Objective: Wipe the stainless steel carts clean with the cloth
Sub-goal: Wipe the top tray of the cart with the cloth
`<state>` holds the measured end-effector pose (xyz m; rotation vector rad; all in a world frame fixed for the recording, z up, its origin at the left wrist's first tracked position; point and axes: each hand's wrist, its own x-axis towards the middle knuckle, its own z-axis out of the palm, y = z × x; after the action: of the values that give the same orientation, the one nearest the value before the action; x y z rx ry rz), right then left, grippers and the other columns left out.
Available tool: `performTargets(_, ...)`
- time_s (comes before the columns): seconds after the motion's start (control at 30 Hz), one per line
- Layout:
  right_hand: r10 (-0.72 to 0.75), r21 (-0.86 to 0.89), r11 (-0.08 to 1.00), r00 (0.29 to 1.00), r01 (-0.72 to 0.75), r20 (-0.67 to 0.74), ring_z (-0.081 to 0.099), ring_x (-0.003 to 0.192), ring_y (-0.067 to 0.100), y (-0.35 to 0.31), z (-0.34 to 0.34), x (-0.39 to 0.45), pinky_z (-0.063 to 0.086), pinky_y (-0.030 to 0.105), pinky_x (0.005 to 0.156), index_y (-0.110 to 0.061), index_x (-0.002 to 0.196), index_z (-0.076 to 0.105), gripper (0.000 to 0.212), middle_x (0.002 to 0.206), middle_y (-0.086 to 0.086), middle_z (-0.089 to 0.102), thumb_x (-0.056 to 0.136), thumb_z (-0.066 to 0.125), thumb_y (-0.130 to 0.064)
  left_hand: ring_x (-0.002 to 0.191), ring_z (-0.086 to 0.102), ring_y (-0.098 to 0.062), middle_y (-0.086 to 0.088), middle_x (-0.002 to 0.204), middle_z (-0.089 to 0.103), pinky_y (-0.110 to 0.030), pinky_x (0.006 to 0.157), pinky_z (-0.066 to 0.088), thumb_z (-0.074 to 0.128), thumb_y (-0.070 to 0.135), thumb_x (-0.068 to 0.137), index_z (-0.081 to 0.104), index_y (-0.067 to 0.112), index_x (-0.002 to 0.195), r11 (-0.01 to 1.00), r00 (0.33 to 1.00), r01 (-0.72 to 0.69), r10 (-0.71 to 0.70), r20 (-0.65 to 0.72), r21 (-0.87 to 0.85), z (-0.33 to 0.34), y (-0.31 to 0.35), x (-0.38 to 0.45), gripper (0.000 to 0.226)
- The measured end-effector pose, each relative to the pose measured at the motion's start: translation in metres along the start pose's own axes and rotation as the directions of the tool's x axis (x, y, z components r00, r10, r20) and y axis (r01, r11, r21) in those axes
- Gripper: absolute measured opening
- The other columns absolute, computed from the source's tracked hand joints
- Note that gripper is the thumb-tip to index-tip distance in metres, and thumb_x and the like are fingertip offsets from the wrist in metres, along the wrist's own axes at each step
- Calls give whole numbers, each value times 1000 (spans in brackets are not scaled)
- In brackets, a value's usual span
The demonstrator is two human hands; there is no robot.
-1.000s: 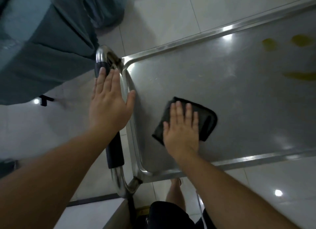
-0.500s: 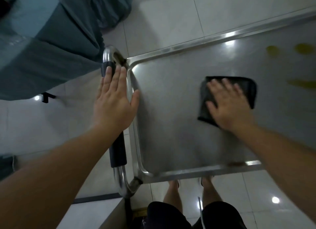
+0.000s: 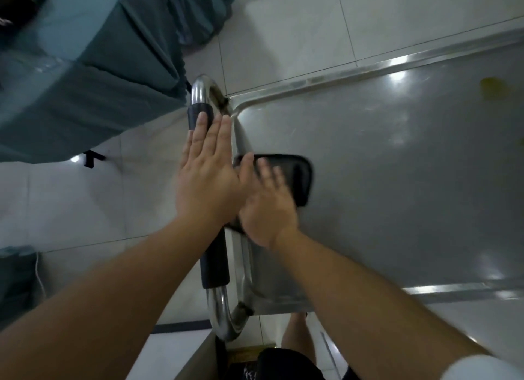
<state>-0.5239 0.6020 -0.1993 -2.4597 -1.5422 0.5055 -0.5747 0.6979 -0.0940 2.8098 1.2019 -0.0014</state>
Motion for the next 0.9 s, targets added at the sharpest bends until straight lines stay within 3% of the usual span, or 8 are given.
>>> performTargets(0.1,-240,-3,970,967,242,87,-6,161,24,2,-1,9,1,49,129,-22,160,-17,69,175,-2,3,109,21,-50,164,-5,-11,0,178,14,-33,132,-5,27,60,110,18,17,170,1000,1000,-1,1,-5,4,1,1,0,74)
performTargets(0.2,-245,-42,968,966,248,81,3,161,18,72,-21,19,1,45,129,-29,167,7,68,173,-9,11,106,22,-55,163,-8,-9,1,177,15,-29,130,-9,25,62,110,18,18,170,1000,1000,-10,10,1,-24,1,-1,1,75)
performTargets(0.3,8,-66,998,997,-13,-74,24,157,25,172,-57,24,13,47,128,-26,163,32,68,169,-2,31,100,34,-53,162,-12,-7,4,178,13,-34,131,-5,21,65,109,15,21,170,999,1000,-12,13,22,-45,1,-4,1,76)
performTargets(0.37,220,-65,971,968,-229,-122,25,156,28,244,-85,20,15,50,127,-23,162,31,69,169,1,32,100,32,-53,162,-12,-8,3,177,14,-38,132,-2,21,65,109,16,21,170,999,1000,-17,19,25,-50,1,-4,1,75)
performTargets(0.5,545,-29,830,821,-557,-171,15,158,28,333,-118,13,10,53,128,-23,165,17,73,173,0,19,101,15,-59,162,-12,-8,2,177,17,-38,132,-2,24,64,109,17,21,169,997,1000,-15,16,14,-79,1,-5,2,74)
performTargets(0.63,766,100,636,608,-766,-209,9,159,34,277,-103,55,7,57,127,-16,166,15,76,174,3,15,100,15,-54,163,-11,-9,1,176,19,-37,132,-3,25,64,109,19,20,169,996,1000,-17,18,12,-87,1,-5,2,74)
performTargets(0.77,586,91,810,794,-579,-164,9,159,36,148,-69,102,3,55,126,-14,166,17,72,173,4,16,104,28,-48,162,-12,-8,2,176,18,-35,131,-5,27,62,110,19,20,169,996,1000,-8,10,20,-91,-1,-3,2,73)
performTargets(0.9,146,-28,989,989,-147,-37,1,161,27,32,-31,103,-2,49,128,-23,167,11,67,174,-4,11,106,24,-49,163,-8,-8,2,175,24,-35,132,-2,34,56,109,25,18,168,993,1000,2,-1,9,-117,-1,-3,2,70)
